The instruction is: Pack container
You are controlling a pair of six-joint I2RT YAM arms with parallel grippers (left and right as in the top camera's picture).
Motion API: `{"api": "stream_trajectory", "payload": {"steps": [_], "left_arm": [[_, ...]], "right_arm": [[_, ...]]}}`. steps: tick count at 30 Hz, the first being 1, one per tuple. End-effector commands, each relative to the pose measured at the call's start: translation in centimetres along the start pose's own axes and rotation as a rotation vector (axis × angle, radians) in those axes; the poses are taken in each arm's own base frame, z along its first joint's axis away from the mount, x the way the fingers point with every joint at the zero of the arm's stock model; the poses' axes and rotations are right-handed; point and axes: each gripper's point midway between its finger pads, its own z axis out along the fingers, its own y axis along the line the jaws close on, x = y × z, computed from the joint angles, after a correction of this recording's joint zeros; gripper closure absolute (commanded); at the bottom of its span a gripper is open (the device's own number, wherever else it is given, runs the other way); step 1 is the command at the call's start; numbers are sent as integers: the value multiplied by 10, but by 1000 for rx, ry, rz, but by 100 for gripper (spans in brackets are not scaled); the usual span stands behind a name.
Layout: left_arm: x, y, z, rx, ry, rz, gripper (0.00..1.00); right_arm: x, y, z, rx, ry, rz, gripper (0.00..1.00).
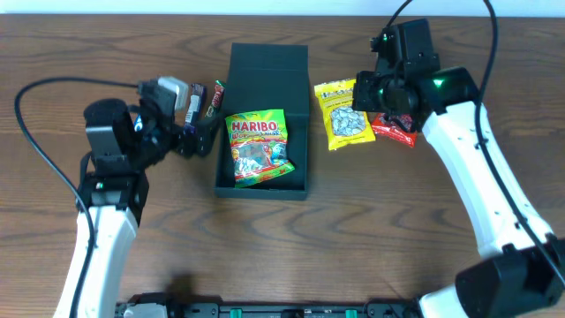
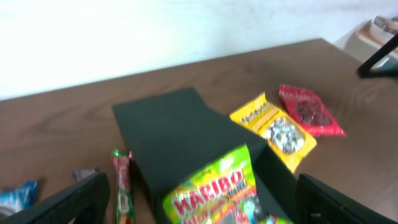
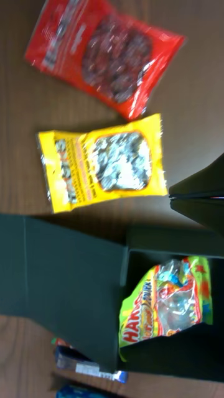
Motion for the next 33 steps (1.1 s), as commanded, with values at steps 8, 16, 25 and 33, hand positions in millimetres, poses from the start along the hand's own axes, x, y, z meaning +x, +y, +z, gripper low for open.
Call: {"api": "stream_trajectory", "payload": {"steps": [8, 16, 25, 33], "left_arm": [[86, 20, 38, 34, 258, -354, 52], [141, 50, 12, -209, 461, -472, 94], [193, 44, 6, -235, 614, -585, 94], [216, 35, 25, -123, 642, -670, 94]], "right_arm": [[-5, 27, 54, -191, 35, -116, 98], [8, 53, 57, -220, 54, -209, 98], [49, 89, 92, -160, 142, -301, 98], [85, 111, 115, -163, 234, -318, 98]]}}
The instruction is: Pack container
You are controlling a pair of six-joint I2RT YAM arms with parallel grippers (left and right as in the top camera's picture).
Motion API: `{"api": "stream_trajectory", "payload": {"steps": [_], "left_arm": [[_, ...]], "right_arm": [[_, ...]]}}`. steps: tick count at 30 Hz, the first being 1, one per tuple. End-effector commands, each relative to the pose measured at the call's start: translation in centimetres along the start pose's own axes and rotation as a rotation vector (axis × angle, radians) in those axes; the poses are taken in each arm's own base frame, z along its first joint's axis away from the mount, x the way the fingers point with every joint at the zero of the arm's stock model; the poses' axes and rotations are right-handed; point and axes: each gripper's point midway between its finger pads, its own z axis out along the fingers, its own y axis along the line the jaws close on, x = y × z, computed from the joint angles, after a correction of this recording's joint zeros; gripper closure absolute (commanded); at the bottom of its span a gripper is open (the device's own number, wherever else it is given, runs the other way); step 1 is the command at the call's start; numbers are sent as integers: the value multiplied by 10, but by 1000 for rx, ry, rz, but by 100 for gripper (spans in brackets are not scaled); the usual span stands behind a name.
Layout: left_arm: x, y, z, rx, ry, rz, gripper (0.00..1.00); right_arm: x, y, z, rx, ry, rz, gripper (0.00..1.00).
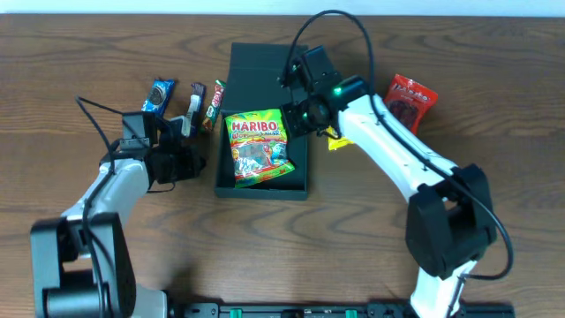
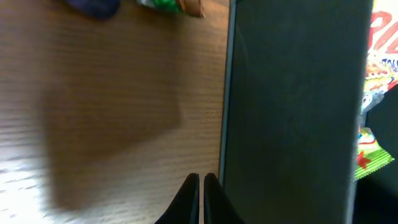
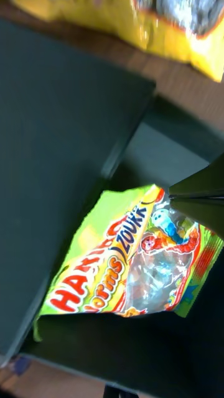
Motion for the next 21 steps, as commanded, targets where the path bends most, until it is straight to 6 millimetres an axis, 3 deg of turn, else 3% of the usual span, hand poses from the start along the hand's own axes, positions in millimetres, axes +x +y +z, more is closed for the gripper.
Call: {"api": "stream_trajectory", "payload": {"steps": [1, 7, 21], "left_arm": [[7, -5, 9, 57, 33, -39, 94], [15, -12, 18, 129, 75, -71, 94], [15, -15, 18, 150, 77, -90, 94]], "right_arm": [[6, 10, 9, 10, 20, -5, 98], [30, 14, 32, 69, 103, -3, 98], [84, 19, 75, 135, 293, -74, 98]]}}
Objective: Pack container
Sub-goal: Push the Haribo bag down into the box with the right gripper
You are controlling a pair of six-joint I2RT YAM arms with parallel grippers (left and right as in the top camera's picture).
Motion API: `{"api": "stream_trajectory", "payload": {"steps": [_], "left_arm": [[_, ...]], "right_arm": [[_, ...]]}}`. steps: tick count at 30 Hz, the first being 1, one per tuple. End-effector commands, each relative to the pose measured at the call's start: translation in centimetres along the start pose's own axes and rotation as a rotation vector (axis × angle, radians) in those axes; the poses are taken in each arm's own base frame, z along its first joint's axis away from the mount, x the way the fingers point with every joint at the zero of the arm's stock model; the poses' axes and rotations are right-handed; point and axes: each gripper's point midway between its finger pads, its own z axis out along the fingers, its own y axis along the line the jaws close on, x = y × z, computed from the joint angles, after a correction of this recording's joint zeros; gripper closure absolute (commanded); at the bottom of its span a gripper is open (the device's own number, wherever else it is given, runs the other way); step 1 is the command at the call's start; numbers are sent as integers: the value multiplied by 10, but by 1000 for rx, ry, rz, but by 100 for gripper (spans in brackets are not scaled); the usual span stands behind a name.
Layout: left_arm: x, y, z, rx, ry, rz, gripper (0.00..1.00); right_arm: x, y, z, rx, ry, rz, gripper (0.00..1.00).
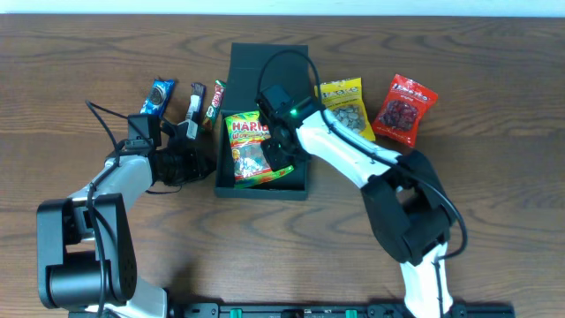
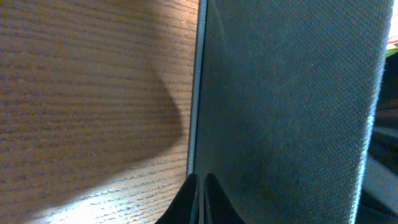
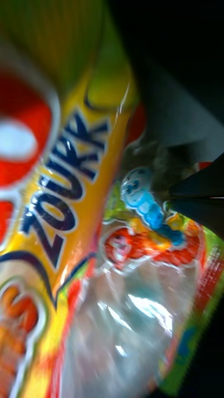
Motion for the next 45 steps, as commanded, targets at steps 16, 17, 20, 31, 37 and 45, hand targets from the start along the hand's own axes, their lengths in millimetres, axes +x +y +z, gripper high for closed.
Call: {"api": "stream_trajectory", "payload": {"steps": [16, 17, 20, 31, 37, 45], "left_arm": [[5, 0, 3, 10, 18, -43, 94], [5, 0, 3, 10, 18, -44, 94], [5, 0, 3, 10, 19, -44, 94], [5, 0, 3, 10, 18, -43, 94], [5, 0, 3, 10, 18, -43, 94], [5, 0, 3, 10, 17, -42, 94]], "right_arm": [[23, 54, 9, -45, 55, -167, 98], [20, 52, 6, -38, 50, -164, 98], [-16, 44, -28, 11, -35, -147, 99], [-82, 40, -36, 41, -245, -122, 98], [-69, 35, 11, 63, -159, -115, 98], [-68, 45, 21, 58, -153, -135, 98]]}}
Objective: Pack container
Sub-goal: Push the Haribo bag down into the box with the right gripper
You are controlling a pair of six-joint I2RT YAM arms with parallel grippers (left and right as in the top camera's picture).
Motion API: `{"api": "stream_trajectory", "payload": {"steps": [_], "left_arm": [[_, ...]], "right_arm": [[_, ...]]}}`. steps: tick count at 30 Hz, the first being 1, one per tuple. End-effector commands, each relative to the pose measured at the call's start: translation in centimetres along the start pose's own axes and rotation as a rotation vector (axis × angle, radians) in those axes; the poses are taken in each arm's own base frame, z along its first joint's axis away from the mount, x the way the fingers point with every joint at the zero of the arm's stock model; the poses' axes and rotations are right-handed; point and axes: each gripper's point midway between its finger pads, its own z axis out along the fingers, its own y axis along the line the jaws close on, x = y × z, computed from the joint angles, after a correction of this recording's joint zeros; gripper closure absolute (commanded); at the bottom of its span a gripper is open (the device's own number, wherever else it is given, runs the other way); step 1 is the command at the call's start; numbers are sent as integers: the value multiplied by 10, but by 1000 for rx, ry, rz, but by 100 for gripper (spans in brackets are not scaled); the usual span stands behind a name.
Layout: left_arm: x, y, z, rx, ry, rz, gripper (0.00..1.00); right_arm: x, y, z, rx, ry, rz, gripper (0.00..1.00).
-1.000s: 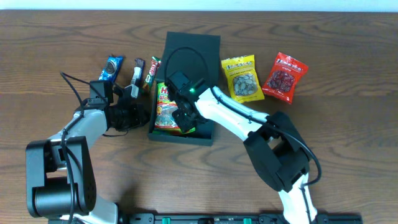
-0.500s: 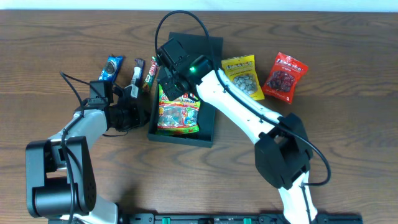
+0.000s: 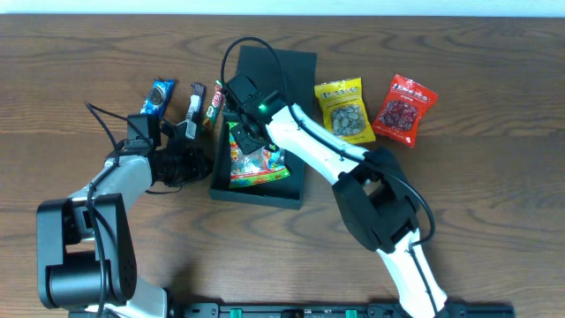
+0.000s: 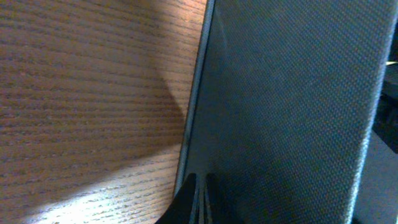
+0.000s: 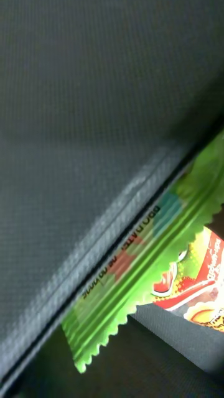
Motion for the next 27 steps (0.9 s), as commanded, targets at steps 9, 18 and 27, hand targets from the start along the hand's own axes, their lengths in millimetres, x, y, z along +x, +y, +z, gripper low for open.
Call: {"api": "stream_trajectory", "payload": {"steps": [9, 18, 27], "left_arm": [[2, 0, 3, 7, 8, -1, 94], [1, 0, 3, 8, 2, 5, 94], [-2, -1, 3, 9, -7, 12, 94]], "right_arm": [[-40, -17, -64, 131, -126, 13, 98], [-7, -79, -75, 173, 20, 224, 81], [8, -94, -74, 20, 102, 284, 53]]}}
